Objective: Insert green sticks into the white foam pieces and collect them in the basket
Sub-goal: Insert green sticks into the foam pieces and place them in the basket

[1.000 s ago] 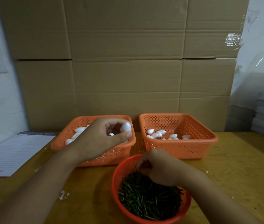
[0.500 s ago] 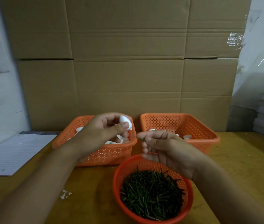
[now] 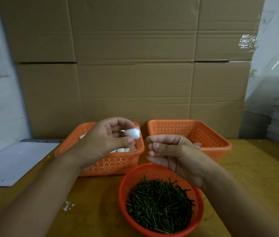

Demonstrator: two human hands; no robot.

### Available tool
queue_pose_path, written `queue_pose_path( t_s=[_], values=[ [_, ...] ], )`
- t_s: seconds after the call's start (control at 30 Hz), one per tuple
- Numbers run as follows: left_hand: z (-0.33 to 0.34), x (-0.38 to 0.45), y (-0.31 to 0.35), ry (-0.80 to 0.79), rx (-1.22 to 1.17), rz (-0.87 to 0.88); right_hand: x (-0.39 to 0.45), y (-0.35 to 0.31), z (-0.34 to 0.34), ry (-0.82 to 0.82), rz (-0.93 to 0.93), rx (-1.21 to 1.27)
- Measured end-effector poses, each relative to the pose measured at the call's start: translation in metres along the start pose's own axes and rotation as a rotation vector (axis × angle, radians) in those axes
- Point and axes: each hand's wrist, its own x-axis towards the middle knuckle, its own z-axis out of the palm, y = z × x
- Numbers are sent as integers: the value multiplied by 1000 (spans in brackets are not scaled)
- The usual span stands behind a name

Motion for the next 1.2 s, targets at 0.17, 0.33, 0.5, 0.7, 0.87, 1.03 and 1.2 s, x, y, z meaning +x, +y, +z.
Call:
queue_pose_path(
  t_s=[0.17,0.33,0.5,0.7,0.87,1.03,1.2],
  values=[
    [0,0,0,-2,1,9,0,2,2,54,-52,-192],
    [3,0,3,-9,-35,-6,0,4,7,127,-142,-310],
    [5,0,6,9,-72,-24,-1,3,10,146,-156,-315],
    [3,0,2,30,-47,0,-4,0,13,125,-133,-396],
    [1,1,-1,34,-45,10,-4,0,14,110,-118,-444],
    [0,2,-2,38,-30,27,-3,-1,14,83,-94,-380],
    [1,1,0,29,-54,17,-3,-1,12,29,-45,-285]
  ],
)
